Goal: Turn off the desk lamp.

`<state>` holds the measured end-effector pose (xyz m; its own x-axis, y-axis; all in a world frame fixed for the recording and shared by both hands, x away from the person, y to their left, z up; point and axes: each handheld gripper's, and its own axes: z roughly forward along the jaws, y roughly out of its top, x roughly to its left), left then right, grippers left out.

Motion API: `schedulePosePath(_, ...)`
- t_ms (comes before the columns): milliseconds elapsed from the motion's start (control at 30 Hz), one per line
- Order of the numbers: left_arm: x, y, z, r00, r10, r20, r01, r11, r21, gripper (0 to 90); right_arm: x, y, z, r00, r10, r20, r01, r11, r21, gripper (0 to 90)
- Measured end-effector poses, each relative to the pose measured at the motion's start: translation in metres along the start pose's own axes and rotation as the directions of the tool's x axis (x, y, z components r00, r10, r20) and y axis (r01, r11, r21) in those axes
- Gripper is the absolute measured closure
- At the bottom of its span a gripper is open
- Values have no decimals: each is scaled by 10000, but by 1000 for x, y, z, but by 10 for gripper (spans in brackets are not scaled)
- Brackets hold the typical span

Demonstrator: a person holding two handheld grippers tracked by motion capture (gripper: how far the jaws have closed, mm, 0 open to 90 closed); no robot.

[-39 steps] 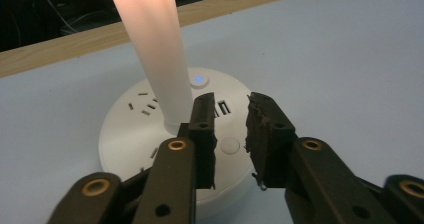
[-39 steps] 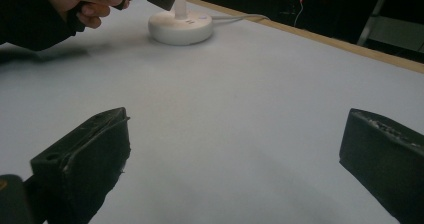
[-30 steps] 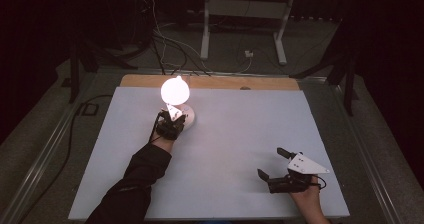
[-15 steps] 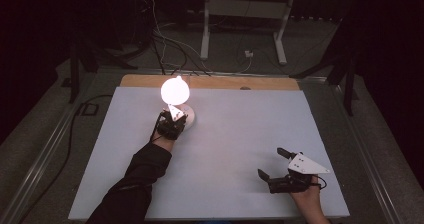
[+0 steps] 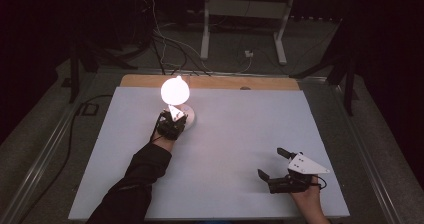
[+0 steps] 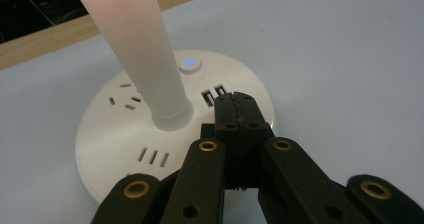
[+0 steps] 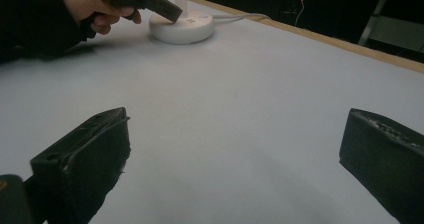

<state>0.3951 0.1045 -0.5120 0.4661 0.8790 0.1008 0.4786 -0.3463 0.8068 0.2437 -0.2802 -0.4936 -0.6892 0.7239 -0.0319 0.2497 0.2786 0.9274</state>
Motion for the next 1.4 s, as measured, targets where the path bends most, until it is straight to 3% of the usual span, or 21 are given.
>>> schedulePosePath(400, 0, -2, 0, 9995, 287, 155, -286, 9996, -43, 900, 1, 0, 0, 10000, -65, -10, 65, 10000, 47, 0)
schedulePosePath(533, 4, 0, -1, 9993, -150, 336, 152, 9999, -56, 900, 1, 0, 0, 10000, -69, -18, 69, 10000, 32, 0)
schedulePosePath(867, 0, 11, -12, 9998, 88, 204, -83, 9996, -267, 900, 1, 0, 0, 10000, -94, -6, 94, 10000, 16, 0)
schedulePosePath(1400, 2, 9, -11, 9995, -57, 299, 65, 9996, -272, 900, 0, 0, 0, 10000, -38, -11, 38, 10000, 12, 0)
